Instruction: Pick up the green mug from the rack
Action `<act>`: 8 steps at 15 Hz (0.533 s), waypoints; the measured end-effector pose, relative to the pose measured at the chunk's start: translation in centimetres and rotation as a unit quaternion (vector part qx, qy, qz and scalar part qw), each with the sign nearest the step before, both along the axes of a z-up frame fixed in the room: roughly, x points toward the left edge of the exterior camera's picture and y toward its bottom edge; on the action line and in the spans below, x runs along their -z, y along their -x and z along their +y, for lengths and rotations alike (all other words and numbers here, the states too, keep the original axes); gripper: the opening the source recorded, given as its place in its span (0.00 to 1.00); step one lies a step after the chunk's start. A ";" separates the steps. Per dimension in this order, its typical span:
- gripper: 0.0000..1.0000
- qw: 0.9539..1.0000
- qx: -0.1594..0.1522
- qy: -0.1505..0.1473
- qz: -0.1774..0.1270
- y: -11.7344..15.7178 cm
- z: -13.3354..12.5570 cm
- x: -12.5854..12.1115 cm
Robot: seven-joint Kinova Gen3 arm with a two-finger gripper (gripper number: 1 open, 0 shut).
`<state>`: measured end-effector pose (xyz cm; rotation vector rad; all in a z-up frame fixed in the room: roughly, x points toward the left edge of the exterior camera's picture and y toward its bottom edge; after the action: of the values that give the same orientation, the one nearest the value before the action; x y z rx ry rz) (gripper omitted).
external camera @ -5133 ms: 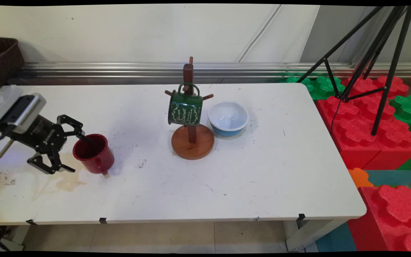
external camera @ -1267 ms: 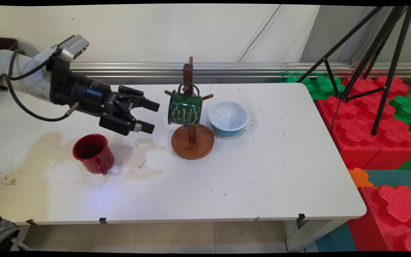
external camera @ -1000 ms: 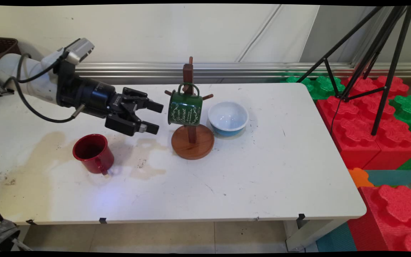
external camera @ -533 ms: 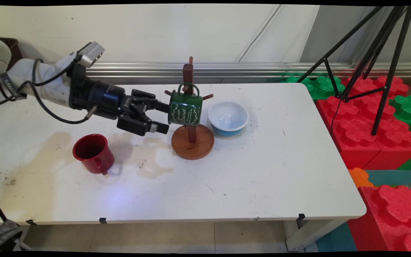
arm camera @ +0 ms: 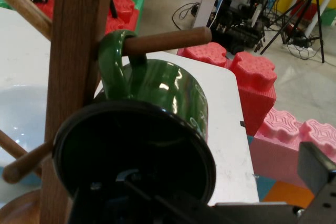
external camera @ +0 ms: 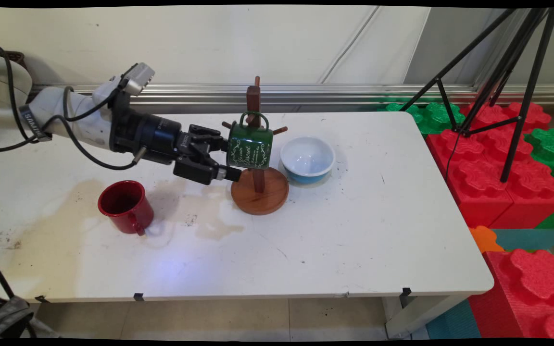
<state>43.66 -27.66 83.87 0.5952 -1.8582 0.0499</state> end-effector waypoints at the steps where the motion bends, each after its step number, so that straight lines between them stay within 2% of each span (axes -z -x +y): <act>1: 1.00 1.000 -0.002 -0.001 0.001 0.1 0.0 0.1; 8: 1.00 1.000 -0.013 -0.008 0.003 0.8 0.0 0.5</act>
<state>42.82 -27.65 83.35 0.6289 -1.8464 0.0505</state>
